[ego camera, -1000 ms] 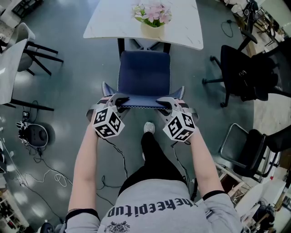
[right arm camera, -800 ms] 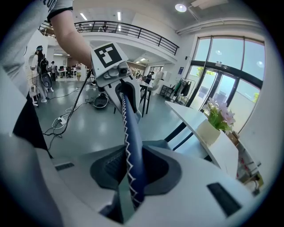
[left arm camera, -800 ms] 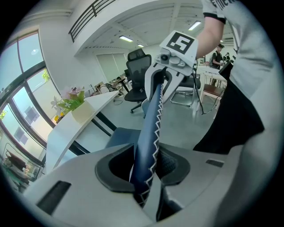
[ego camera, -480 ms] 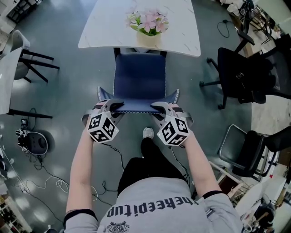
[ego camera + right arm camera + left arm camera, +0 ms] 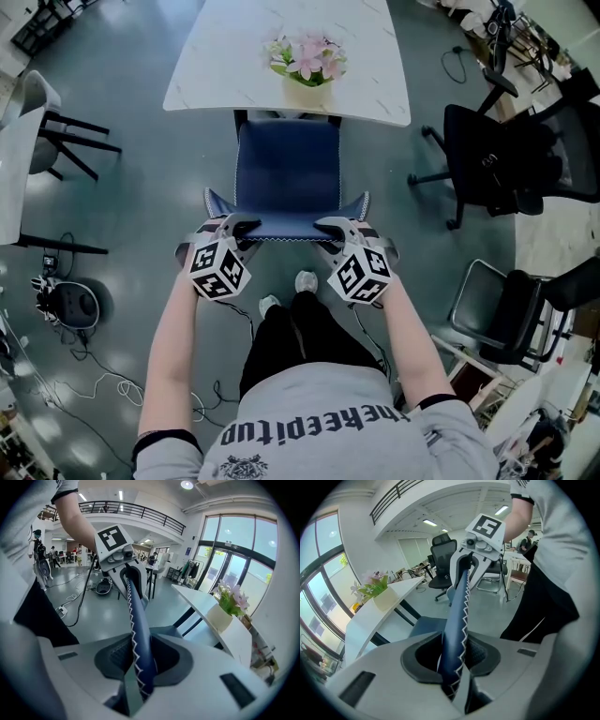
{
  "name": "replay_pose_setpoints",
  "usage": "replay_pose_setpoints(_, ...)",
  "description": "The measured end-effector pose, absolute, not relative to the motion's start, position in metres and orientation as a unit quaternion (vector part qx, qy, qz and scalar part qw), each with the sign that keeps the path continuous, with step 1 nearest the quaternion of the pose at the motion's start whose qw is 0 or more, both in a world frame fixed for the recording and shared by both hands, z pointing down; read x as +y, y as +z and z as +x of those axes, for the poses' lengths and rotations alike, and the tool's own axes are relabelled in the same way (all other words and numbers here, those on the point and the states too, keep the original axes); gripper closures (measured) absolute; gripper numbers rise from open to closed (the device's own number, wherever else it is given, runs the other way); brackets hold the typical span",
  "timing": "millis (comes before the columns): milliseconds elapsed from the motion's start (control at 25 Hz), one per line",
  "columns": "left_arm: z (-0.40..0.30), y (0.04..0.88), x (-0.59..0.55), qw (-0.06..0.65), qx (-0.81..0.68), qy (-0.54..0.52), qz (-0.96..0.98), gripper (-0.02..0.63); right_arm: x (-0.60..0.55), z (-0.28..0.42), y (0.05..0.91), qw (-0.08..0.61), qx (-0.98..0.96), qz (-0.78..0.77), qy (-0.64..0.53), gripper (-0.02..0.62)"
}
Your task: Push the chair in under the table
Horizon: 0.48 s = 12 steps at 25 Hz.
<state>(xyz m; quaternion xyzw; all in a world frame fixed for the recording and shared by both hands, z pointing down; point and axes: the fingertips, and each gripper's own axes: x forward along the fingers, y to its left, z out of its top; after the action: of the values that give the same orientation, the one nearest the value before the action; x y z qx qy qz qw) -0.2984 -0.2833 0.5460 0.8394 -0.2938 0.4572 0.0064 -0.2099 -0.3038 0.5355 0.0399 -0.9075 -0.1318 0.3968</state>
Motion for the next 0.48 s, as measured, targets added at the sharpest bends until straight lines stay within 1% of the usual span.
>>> replay_pose_setpoints(280,-0.2963,0.5481,-0.2822,0.006,-0.289,0.465,0.837,0.484,-0.3064,-0.2085,0.5381,0.419,-0.902,0.041,-0.096,0.453)
replay_pose_setpoints(480,-0.2964,0.5450,-0.2760,-0.018,-0.285,0.473,0.834,0.480,-0.3026,-0.2084,0.5360,0.440,-0.893,0.048,-0.085,0.442)
